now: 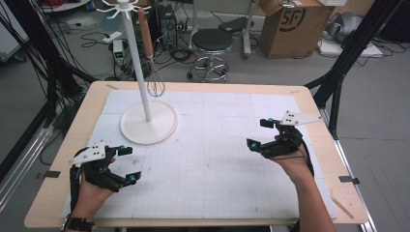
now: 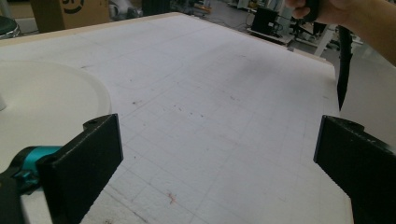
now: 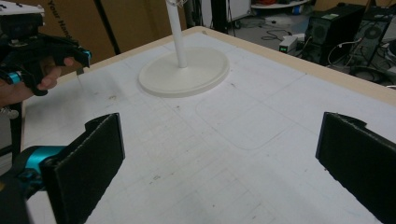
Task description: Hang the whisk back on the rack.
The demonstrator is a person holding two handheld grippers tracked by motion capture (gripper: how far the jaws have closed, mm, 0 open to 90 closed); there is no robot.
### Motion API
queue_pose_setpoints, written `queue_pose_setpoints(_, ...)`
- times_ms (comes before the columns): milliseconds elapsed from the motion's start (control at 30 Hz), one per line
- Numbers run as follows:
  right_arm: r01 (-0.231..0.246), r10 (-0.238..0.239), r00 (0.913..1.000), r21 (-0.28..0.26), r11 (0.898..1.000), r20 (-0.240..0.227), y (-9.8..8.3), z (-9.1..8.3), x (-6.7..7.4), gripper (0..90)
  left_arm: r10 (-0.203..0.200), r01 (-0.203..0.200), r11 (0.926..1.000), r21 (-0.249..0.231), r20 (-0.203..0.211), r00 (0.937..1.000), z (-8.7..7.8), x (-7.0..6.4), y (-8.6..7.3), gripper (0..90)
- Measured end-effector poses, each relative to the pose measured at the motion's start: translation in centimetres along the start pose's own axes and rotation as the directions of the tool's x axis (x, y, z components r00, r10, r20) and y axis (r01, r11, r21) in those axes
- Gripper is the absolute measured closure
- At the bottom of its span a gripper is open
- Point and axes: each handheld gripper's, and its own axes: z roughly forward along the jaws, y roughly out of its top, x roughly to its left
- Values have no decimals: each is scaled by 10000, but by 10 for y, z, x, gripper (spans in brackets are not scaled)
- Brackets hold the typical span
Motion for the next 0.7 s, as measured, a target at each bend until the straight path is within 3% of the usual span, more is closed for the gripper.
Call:
queue_pose_setpoints(133, -11, 8, 9998, 137, 9999, 194, -8, -4, 1, 2, -23, 23, 10000, 13, -2, 10000, 0, 0, 0, 18)
queue_pose_setpoints(267, 16, -14, 9998, -79, 10000, 220, -16, -8, 4, 2, -39, 39, 10000, -7, -9, 10000, 0, -1, 0, 19)
queue_pose_setpoints(500, -129, 128, 9982, 4, 9999, 587, -45, -11, 4, 3, -22, 22, 10000, 40, 14, 10000, 1, 0, -1, 18)
queue_pose_setpoints(700, -203, 195, 9981, 124, 9997, 591, -61, -12, 5, 3, -94, 94, 9999, 68, -6, 10000, 2, 1, -3, 18)
